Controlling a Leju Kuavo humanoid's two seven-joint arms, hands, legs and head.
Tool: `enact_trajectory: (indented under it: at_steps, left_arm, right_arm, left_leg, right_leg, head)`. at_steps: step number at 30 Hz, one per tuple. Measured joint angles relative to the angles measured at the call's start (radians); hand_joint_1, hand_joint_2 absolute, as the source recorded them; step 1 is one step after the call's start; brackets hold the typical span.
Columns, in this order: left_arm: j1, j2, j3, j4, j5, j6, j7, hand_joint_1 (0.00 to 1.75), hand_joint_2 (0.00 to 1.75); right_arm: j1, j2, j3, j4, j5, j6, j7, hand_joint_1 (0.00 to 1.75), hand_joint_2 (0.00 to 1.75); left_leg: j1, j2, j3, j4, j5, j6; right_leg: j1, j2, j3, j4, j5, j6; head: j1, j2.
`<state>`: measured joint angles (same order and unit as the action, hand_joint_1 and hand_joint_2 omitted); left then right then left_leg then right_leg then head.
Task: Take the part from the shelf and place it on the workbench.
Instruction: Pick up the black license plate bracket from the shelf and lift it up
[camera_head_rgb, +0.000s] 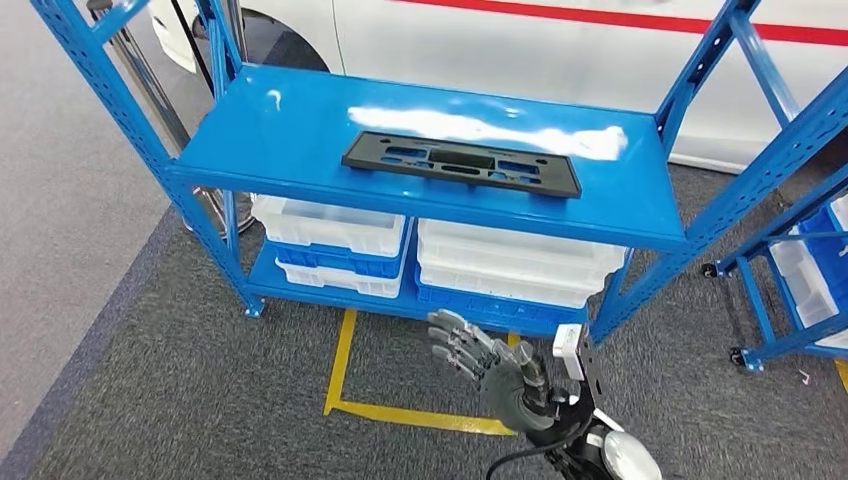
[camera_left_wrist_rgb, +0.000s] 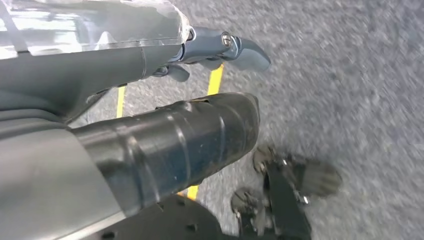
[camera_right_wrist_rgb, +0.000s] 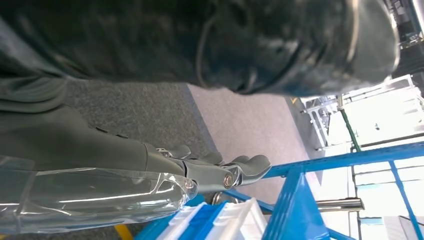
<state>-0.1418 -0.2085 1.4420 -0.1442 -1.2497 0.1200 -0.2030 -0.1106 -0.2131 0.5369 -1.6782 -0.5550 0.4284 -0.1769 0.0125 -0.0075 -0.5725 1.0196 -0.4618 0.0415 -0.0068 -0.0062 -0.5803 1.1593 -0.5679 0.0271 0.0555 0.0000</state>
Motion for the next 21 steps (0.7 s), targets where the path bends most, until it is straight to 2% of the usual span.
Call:
enact_trajectory:
  at_steps: [2, 3, 4, 5, 6, 7, 8, 9, 10, 12, 14, 15, 17, 18, 19, 20, 21]
  left_arm:
    - [0.000, 0.000, 0.000, 0.000, 0.000, -0.001, 0.000, 0.00, 0.00]
    - [0.001, 0.000, 0.000, 0.000, 0.000, -0.001, 0.000, 0.00, 0.00]
    - [0.002, 0.000, 0.000, 0.000, 0.000, -0.001, 0.000, 0.00, 0.00]
    - [0.002, 0.000, 0.000, 0.000, 0.000, -0.001, 0.000, 0.00, 0.00]
    - [0.003, 0.000, 0.000, 0.000, 0.000, -0.001, 0.000, 0.00, 0.00]
    - [0.002, -0.002, 0.000, 0.000, 0.000, -0.001, 0.000, 0.00, 0.00]
    - [0.001, -0.002, 0.000, 0.001, 0.001, 0.000, 0.000, 0.00, 0.00]
    - [-0.001, -0.003, 0.000, 0.001, 0.001, 0.000, -0.001, 0.00, 0.00]
    - [-0.002, -0.004, 0.000, 0.002, 0.001, 0.000, -0.001, 0.00, 0.00]
    - [-0.002, -0.003, 0.000, 0.002, 0.001, 0.000, -0.001, 0.00, 0.00]
    - [-0.002, -0.003, 0.000, 0.003, 0.001, 0.000, -0.001, 0.00, 0.00]
    - [-0.004, -0.002, 0.000, 0.003, 0.001, 0.000, -0.002, 0.00, 0.00]
    - [-0.005, -0.002, 0.000, 0.003, 0.001, 0.000, -0.002, 0.00, 0.00]
    - [-0.005, -0.002, 0.000, 0.003, 0.001, 0.000, -0.002, 0.00, 0.00]
    - [-0.003, -0.002, 0.000, 0.003, 0.001, 0.000, -0.002, 0.00, 0.00]
    - [-0.001, -0.001, 0.000, 0.003, 0.001, 0.000, -0.002, 0.00, 0.00]
    - [0.001, -0.001, 0.000, 0.003, 0.001, 0.000, -0.001, 0.00, 0.00]
  right_arm:
    - [0.000, 0.000, 0.000, 0.000, 0.000, 0.000, 0.000, 0.00, 0.00]
    - [0.001, 0.001, 0.000, 0.001, 0.000, 0.000, 0.000, 0.00, 0.00]
    - [0.001, 0.001, 0.001, 0.002, 0.000, 0.000, 0.001, 0.00, 0.00]
    - [0.001, 0.001, 0.000, 0.002, 0.000, 0.000, 0.001, 0.00, 0.00]
    - [0.001, 0.001, 0.000, 0.003, 0.000, 0.000, 0.001, 0.00, 0.00]
    - [0.001, 0.001, 0.000, 0.003, 0.000, 0.000, 0.001, 0.00, 0.00]
    - [0.000, 0.001, 0.000, 0.004, 0.000, 0.001, 0.001, 0.00, 0.00]
    - [0.000, 0.001, 0.000, 0.004, 0.000, 0.001, 0.001, 0.00, 0.00]
    - [0.000, 0.002, 0.000, 0.004, 0.000, 0.002, 0.001, 0.00, 0.00]
    - [0.000, 0.002, 0.000, 0.004, 0.000, 0.002, 0.001, 0.00, 0.00]
    - [-0.002, 0.003, 0.000, 0.005, 0.000, 0.002, 0.001, 0.00, 0.00]
    - [-0.003, 0.004, 0.000, 0.005, 0.000, 0.002, 0.001, 0.00, 0.00]
    - [-0.004, 0.007, 0.001, 0.005, 0.000, 0.002, 0.002, 0.00, 0.00]
    - [-0.004, 0.007, 0.001, 0.006, 0.000, 0.002, 0.002, 0.00, 0.00]
    - [-0.003, 0.007, 0.001, 0.006, 0.000, 0.002, 0.002, 0.00, 0.00]
    - [-0.003, 0.007, 0.001, 0.006, 0.000, 0.002, 0.002, 0.00, 0.00]
    - [-0.002, 0.007, 0.001, 0.006, 0.000, 0.002, 0.002, 0.00, 0.00]
  left_leg:
    - [-0.001, -0.001, 0.013, 0.000, -0.013, 0.004]
    - [-0.002, -0.002, 0.022, 0.000, -0.020, 0.004]
    - [-0.003, -0.003, 0.033, -0.001, -0.029, 0.003]
    - [-0.004, -0.004, 0.047, -0.001, -0.038, 0.002]
    - [-0.005, -0.004, 0.059, -0.002, -0.047, 0.001]
    - [-0.007, -0.005, 0.071, -0.003, -0.056, -0.002]
    - [-0.007, -0.005, 0.078, -0.005, -0.063, -0.005]
    - [-0.007, -0.006, 0.082, -0.009, -0.068, -0.010]
    - [-0.007, -0.006, 0.088, -0.008, -0.067, -0.016]
    - [-0.008, -0.004, 0.097, 0.004, -0.063, -0.027]
    - [-0.008, -0.002, 0.079, 0.063, -0.079, -0.034]
    - [-0.006, -0.001, 0.051, 0.112, -0.102, -0.037]
    - [-0.002, 0.000, -0.026, 0.217, -0.150, -0.046]
    - [0.000, 0.000, -0.058, 0.249, -0.160, -0.050]
    - [0.001, 0.000, -0.077, 0.251, -0.149, -0.054]
    - [0.003, 0.000, -0.080, 0.221, -0.115, -0.056]
    - [0.004, 0.001, -0.071, 0.162, -0.064, -0.058]
  right_leg:
    - [-0.001, 0.001, -0.088, 0.122, -0.039, 0.004]
    - [-0.001, 0.001, -0.119, 0.149, -0.038, 0.004]
    - [0.000, 0.001, -0.131, 0.140, -0.015, 0.001]
    - [0.002, 0.002, -0.124, 0.093, 0.028, -0.005]
    - [0.005, 0.002, -0.105, 0.022, 0.083, -0.014]
    - [0.010, 0.003, -0.088, -0.039, 0.120, -0.025]
    - [0.016, 0.003, -0.074, -0.090, 0.142, -0.035]
    - [0.020, 0.004, -0.067, -0.117, 0.152, -0.043]
    - [0.024, 0.005, -0.063, -0.125, 0.145, -0.049]
    - [0.020, 0.008, -0.036, -0.145, 0.148, -0.057]
    - [0.013, 0.008, -0.003, -0.162, 0.138, -0.066]
    - [0.012, 0.006, 0.010, -0.166, 0.130, -0.070]
    - [0.011, 0.006, 0.026, -0.166, 0.114, -0.072]
    - [0.011, 0.007, 0.035, -0.165, 0.105, -0.071]
    - [0.010, 0.008, 0.045, -0.163, 0.095, -0.069]
    - [0.008, 0.010, 0.058, -0.161, 0.084, -0.066]
    - [0.007, 0.010, 0.073, -0.159, 0.071, -0.061]
  head:
    - [0.000, 0.000]
    - [0.000, 0.000]
    - [0.000, 0.000]
    - [0.000, 0.000]
    - [0.000, 0.000]
    - [-0.001, 0.000]
    - [-0.002, 0.000]
    - [-0.003, 0.000]
    - [-0.004, 0.000]
    - [-0.004, 0.000]
    - [-0.007, 0.000]
    - [-0.009, 0.000]
    - [-0.011, 0.000]
    - [-0.011, 0.000]
    - [-0.011, 0.000]
    - [-0.011, 0.000]
    - [-0.011, 0.000]
